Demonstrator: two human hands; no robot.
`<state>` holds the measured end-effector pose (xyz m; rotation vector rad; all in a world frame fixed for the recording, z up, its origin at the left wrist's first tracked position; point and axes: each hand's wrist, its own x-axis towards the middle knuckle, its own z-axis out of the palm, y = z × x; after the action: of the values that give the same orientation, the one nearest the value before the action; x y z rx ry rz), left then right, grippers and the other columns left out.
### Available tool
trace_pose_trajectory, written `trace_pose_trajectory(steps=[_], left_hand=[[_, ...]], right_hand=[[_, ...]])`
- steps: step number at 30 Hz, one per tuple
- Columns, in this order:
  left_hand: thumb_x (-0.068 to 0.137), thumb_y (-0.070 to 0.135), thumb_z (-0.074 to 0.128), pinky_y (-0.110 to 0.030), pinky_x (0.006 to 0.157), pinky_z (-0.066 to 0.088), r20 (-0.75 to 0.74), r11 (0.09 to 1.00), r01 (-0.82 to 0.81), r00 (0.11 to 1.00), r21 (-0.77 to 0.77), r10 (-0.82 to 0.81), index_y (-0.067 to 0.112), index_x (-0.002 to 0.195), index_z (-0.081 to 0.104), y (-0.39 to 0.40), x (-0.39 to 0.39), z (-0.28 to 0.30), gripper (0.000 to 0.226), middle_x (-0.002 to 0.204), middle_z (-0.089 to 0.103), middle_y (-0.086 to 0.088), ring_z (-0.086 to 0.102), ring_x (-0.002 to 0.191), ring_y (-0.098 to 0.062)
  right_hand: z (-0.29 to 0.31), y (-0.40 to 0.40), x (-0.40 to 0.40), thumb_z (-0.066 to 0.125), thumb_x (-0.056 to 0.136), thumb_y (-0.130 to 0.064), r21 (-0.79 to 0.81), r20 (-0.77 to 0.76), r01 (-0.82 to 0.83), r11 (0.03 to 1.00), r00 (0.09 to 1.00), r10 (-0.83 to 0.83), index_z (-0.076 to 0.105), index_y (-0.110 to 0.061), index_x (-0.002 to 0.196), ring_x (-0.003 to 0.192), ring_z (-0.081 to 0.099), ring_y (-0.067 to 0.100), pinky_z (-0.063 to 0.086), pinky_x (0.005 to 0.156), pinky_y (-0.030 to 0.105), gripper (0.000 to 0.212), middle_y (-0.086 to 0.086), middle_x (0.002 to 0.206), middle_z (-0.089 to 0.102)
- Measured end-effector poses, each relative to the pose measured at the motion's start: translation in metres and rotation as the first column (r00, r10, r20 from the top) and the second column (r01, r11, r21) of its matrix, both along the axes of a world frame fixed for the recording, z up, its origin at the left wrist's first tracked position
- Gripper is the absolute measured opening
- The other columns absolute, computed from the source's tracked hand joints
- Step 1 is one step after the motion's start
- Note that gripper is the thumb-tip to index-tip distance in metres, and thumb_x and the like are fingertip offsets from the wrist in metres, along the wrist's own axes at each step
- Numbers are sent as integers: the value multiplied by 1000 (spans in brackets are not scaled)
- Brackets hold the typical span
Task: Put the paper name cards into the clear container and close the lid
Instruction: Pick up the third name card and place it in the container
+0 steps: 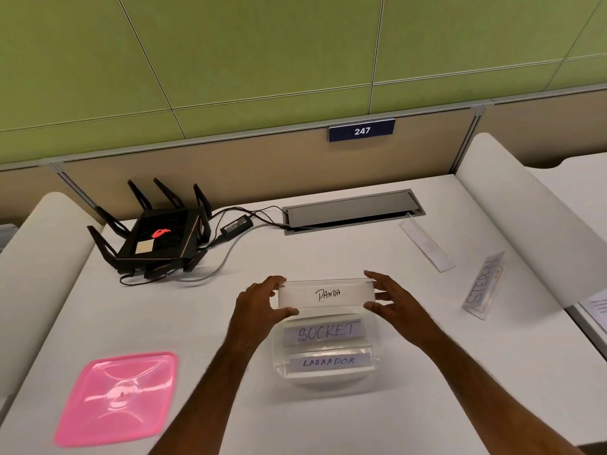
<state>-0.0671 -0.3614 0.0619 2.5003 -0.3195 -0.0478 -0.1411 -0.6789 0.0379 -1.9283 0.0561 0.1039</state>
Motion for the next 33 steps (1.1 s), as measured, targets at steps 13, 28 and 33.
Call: trace_pose_trajectory(steps=[13, 28, 33], left_hand=[[66, 53, 87, -39, 91, 53, -54, 1000, -3, 999, 28, 4, 31, 128, 56, -1, -5, 5, 73, 119, 68, 11, 60, 97, -9], [62, 60, 86, -29, 84, 42, 18, 998, 24, 1000, 62, -25, 38, 118, 52, 3, -9, 0, 68, 111, 66, 13, 55, 99, -8], [60, 59, 87, -31, 82, 48, -25, 994, 38, 999, 105, -36, 40, 109, 44, 6, -15, -4, 67, 109, 61, 11, 54, 101, -16]], right_hand=[[-4, 0, 1, 70, 93, -37, -34, -2, 4, 999, 1000, -4, 43, -54, 141, 112, 65, 5, 54, 88, 23, 58, -24, 129, 61], [-3, -2, -2, 73, 92, -30, -105, 48, 1, 994, 999, 4, 49, -47, 131, 115, 63, 3, 56, 83, 25, 49, -28, 126, 59], [-6, -4, -5, 76, 89, -30, -223, 87, -59, 973, 993, 80, 47, -46, 123, 124, 55, -3, 53, 81, 19, 47, -30, 130, 57]])
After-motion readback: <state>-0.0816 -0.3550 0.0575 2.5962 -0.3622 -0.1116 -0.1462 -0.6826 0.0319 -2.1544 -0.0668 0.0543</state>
